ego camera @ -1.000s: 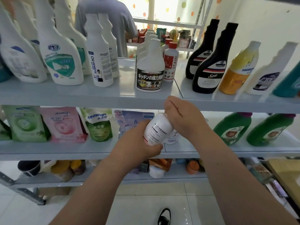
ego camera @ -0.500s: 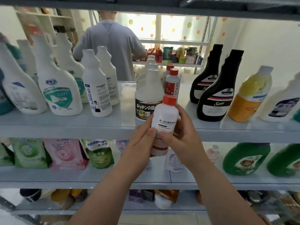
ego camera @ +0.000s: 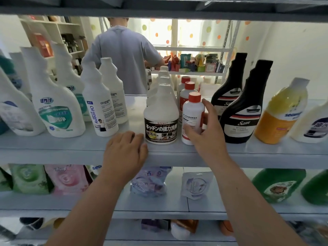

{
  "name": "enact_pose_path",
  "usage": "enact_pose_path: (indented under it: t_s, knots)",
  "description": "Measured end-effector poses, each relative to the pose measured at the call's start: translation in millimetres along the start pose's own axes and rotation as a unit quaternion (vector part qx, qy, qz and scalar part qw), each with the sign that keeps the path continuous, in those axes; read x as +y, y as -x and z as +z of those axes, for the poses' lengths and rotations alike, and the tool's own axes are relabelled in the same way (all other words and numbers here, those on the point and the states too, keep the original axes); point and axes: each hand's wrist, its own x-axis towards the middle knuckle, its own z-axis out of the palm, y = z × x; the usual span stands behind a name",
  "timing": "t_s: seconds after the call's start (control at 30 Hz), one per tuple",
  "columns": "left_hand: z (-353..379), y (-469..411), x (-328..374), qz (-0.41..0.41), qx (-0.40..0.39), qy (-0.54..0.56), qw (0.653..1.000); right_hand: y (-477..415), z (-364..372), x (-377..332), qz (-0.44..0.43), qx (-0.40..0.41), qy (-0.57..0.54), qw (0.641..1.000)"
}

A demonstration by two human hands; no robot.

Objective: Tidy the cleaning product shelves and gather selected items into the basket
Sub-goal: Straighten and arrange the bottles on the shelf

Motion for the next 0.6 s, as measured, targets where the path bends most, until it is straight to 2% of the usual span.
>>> enact_pose_path:
  t_s: [0.17, 0.43, 0.6]
  knots:
    - [7.0, 3.1, -1.3, 0.014, 0.045, -0.007, 0.999, -4.1, 9.5, 3.5, -0.019, 0.015, 0.054, 0.998]
    - [5.6, 1.7, -0.5, 0.003, 0.031, -0.002, 1.000, -1.0, 18.2, 6.0, -0.018, 0.026, 0.182, 0.983]
    - [5.6, 3.6, -1.3, 0.007, 0.035, -0.002, 0.999, 6.3, 13.9, 1.5, 0.010, 0.003, 0.215, 0.976]
